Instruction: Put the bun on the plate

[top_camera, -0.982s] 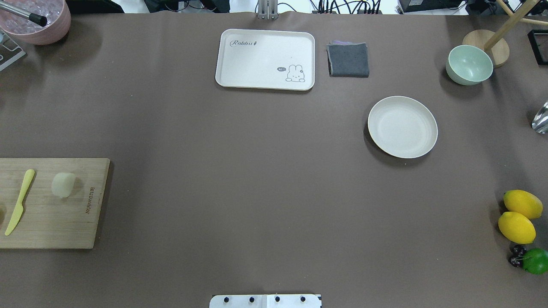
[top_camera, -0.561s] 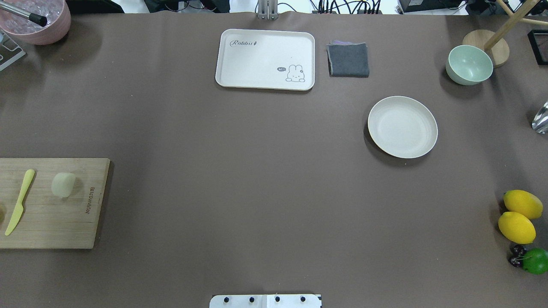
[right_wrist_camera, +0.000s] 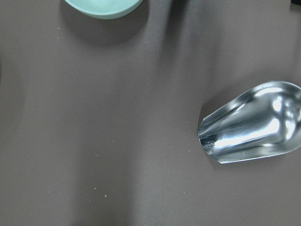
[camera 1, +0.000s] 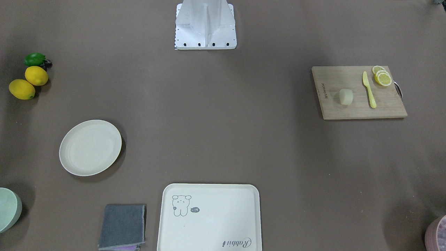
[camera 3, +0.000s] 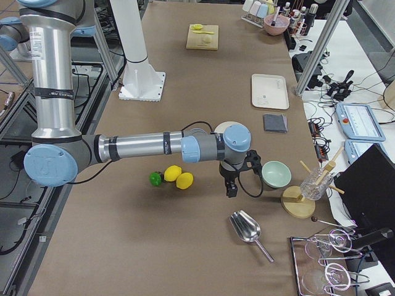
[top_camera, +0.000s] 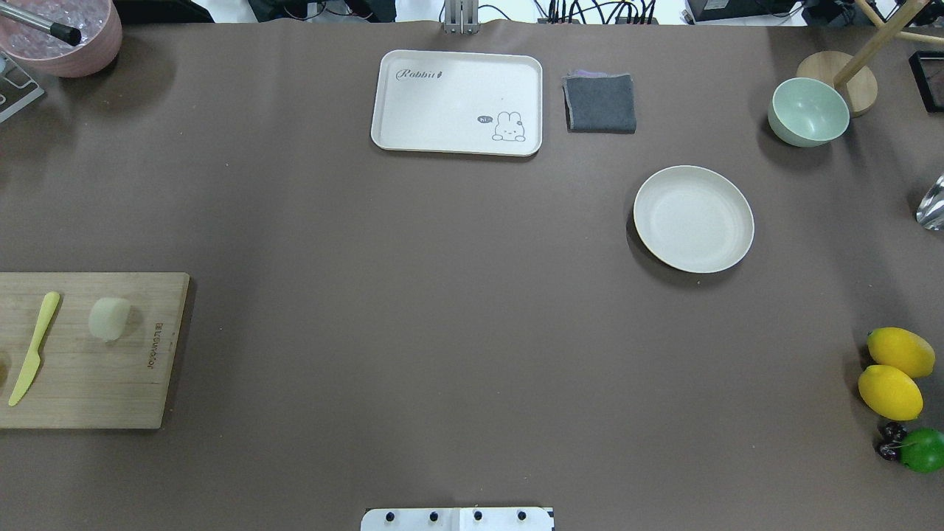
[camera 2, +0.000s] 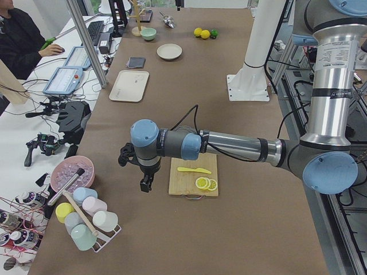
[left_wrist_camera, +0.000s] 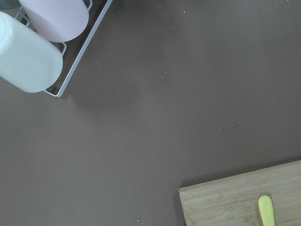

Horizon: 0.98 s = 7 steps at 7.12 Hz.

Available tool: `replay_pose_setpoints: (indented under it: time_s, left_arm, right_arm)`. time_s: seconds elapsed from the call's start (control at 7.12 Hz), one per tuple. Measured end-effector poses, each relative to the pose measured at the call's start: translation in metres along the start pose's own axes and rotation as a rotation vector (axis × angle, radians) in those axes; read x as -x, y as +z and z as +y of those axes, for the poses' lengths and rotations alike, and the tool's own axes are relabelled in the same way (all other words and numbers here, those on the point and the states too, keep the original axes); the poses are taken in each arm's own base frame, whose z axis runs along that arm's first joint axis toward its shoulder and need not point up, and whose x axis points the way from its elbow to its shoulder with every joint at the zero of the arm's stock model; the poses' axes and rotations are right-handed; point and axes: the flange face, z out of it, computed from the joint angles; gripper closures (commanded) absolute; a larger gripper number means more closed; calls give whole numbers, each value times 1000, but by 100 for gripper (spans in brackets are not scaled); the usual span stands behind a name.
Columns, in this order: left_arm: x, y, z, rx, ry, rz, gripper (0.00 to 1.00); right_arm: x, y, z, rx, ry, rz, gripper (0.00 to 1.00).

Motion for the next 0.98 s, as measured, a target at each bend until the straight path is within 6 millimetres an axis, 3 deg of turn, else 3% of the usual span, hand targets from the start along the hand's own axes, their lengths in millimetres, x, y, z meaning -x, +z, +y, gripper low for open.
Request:
replay_pose_setpoints:
  time_s: [0.7, 0.98]
  left_arm:
    - [-2, -2, -3, -36, 32, 3, 2]
    - [4, 5, -4, -28, 22, 5, 2]
  right_arm:
    - [6, 3, -5, -27, -28, -9, 0]
    - [18, 3, -9, -29, -50, -37, 0]
